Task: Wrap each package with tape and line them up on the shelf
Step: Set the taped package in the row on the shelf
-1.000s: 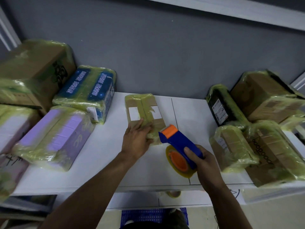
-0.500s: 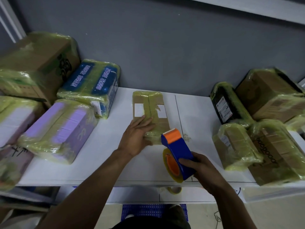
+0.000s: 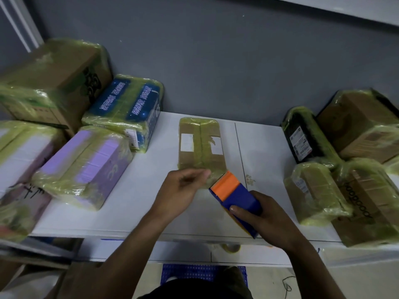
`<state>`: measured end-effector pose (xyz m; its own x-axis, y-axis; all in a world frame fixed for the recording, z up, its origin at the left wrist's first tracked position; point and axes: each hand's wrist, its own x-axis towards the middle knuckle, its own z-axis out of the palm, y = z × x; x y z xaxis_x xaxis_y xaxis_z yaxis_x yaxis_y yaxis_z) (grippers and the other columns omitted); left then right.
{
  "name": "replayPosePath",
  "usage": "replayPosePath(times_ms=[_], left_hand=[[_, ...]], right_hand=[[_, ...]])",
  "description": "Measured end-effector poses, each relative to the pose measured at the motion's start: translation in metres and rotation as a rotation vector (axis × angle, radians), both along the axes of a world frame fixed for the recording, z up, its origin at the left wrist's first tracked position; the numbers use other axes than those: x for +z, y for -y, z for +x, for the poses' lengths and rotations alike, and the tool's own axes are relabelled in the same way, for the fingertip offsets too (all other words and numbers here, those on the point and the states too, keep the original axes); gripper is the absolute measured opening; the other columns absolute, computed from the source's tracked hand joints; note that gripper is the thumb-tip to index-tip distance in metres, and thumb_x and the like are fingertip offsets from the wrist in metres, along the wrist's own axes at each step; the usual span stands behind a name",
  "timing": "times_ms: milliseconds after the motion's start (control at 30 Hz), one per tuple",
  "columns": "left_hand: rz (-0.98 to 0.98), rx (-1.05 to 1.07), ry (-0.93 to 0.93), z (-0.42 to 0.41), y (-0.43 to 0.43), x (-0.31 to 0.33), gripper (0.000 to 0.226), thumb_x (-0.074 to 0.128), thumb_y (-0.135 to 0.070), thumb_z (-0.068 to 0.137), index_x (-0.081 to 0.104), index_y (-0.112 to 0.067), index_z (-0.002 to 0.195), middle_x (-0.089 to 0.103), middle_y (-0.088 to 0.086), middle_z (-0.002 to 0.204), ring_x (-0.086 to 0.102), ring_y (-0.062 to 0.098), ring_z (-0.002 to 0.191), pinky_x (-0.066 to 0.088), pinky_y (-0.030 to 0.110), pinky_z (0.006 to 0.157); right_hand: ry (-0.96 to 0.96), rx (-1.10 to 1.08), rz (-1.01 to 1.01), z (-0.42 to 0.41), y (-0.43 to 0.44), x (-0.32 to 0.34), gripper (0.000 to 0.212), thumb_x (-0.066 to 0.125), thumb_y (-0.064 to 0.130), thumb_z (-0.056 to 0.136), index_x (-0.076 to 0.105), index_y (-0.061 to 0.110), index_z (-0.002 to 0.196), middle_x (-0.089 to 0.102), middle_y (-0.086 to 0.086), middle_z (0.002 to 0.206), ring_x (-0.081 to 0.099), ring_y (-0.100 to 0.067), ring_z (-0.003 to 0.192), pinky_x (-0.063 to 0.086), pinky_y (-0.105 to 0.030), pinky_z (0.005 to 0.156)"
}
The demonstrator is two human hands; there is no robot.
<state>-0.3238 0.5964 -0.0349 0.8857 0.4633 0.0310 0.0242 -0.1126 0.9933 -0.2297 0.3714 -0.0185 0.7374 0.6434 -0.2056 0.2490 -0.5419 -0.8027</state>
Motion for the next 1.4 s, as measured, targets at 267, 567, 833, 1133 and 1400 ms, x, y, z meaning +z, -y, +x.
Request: replayPosePath(times_ms=[267, 567, 833, 1133, 1400], left_hand=[[-0.126, -0.064, -0.070, -0.001, -0.002, -0.001, 0.012, 0.075, -0.028, 0.091, 0.081, -0.037, 0.088, 0.077, -0.009, 0.089, 0.069, 0.003, 0.081, 0.048, 0.012, 0.064], [0.027, 0.106, -0.027, -0.005, -0.001, -0.005, 0.016, 0.074, -0.021, 0.092, 0.077, -0.033, 0.082, 0.075, -0.019, 0.082, 0.068, -0.001, 0.083, 0.047, 0.005, 0.070], [-0.019, 0.232, -0.055, -0.030, -0.025, -0.015, 0.013, 0.077, -0.025, 0.088, 0.078, -0.035, 0.081, 0.076, -0.018, 0.085, 0.069, -0.001, 0.084, 0.049, 0.007, 0.069], [-0.005, 0.345, 0.017, -0.046, -0.053, -0.023, 0.026, 0.076, -0.019, 0.088, 0.078, -0.043, 0.078, 0.076, -0.018, 0.087, 0.069, -0.002, 0.084, 0.049, 0.006, 0.071], [-0.112, 0.466, -0.057, -0.034, -0.065, -0.045, 0.014, 0.072, -0.024, 0.093, 0.077, -0.029, 0.081, 0.074, -0.018, 0.083, 0.064, -0.005, 0.073, 0.047, 0.019, 0.068]], right_hand=[[0.077, 0.114, -0.004, 0.008, -0.001, 0.011, 0.035, 0.076, 0.060, 0.080, 0.065, 0.030, 0.096, 0.070, 0.015, 0.084, 0.069, -0.009, 0.074, 0.049, -0.015, 0.065], [0.134, 0.116, -0.028, 0.002, -0.010, 0.017, 0.038, 0.063, 0.065, 0.080, 0.062, 0.028, 0.090, 0.067, 0.021, 0.078, 0.065, -0.004, 0.067, 0.047, -0.013, 0.060], [0.230, 0.131, -0.074, 0.002, -0.023, 0.028, 0.043, 0.068, 0.070, 0.077, 0.065, 0.027, 0.077, 0.067, 0.012, 0.073, 0.064, -0.007, 0.063, 0.045, -0.011, 0.061], [0.264, 0.194, -0.110, 0.001, -0.043, 0.042, 0.051, 0.061, 0.080, 0.071, 0.061, 0.029, 0.076, 0.064, 0.023, 0.071, 0.063, 0.001, 0.062, 0.043, -0.009, 0.057], [0.434, 0.100, -0.076, -0.004, -0.065, 0.046, 0.051, 0.058, 0.082, 0.077, 0.054, 0.032, 0.070, 0.060, 0.035, 0.067, 0.062, 0.012, 0.065, 0.041, -0.001, 0.058]])
